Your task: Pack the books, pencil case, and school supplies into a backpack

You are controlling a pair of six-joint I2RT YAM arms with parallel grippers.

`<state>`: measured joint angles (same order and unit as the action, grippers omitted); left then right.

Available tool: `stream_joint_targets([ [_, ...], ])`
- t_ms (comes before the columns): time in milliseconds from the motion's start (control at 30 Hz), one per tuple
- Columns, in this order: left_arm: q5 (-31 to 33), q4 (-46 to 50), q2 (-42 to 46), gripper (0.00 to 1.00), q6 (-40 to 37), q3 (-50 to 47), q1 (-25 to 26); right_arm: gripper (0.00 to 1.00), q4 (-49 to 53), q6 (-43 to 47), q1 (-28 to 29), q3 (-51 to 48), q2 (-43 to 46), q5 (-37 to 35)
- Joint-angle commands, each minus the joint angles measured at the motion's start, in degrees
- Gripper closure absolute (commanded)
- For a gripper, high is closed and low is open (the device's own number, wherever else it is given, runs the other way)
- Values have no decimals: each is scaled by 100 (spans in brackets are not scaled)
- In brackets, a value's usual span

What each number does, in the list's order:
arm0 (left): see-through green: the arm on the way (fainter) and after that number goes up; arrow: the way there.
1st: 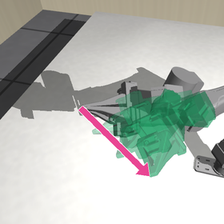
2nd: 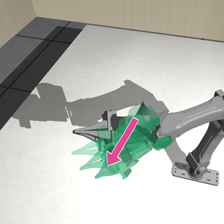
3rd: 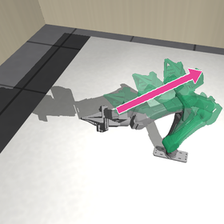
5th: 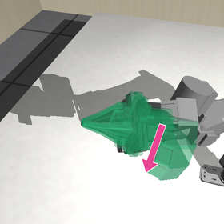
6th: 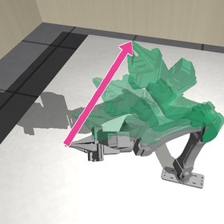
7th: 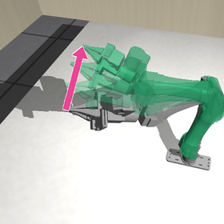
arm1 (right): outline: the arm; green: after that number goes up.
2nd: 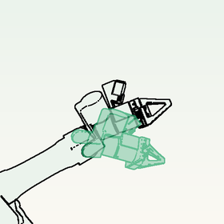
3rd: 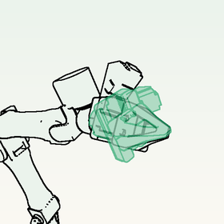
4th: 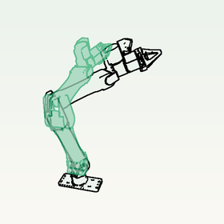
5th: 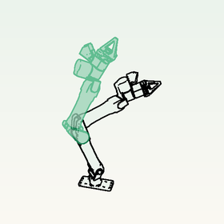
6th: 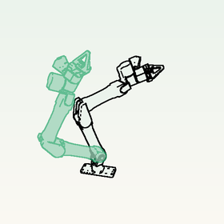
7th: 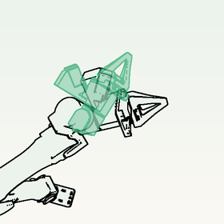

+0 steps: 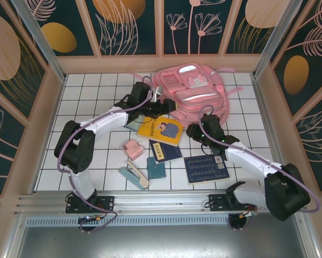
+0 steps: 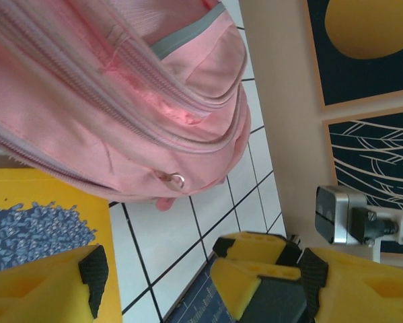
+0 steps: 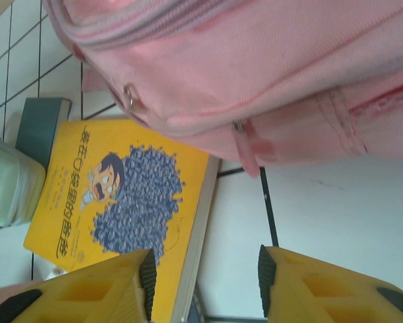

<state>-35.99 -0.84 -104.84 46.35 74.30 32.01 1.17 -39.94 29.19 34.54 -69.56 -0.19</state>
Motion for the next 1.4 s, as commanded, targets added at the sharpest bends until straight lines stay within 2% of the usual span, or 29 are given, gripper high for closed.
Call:
stream_joint_targets([
  [0,-158,-212,75,23,85,-143,-78,53,-733,-161,-212,-85,-308,42],
  [133,-204,-267,114,23,133,-171,-90,53,-914,-294,-512,-12,-770,366],
  [467,-290,-381,86,23,209,-188,-147,55,-1325,-285,-518,50,-1499,671],
  [767,-313,-483,18,23,283,-267,-152,63,-1485,-171,-625,500,-2003,717],
  [967,-287,-487,-16,23,270,-272,-154,74,-1394,-132,-627,874,-2295,768],
  [1167,-177,-366,-37,23,185,-251,-162,95,-1189,-71,-697,905,-2144,791],
  [1267,108,-106,-50,23,32,-155,-162,100,-932,57,-702,860,-1877,783],
  [1367,724,473,-111,20,-175,160,-162,100,-529,421,-703,918,-1652,949],
])
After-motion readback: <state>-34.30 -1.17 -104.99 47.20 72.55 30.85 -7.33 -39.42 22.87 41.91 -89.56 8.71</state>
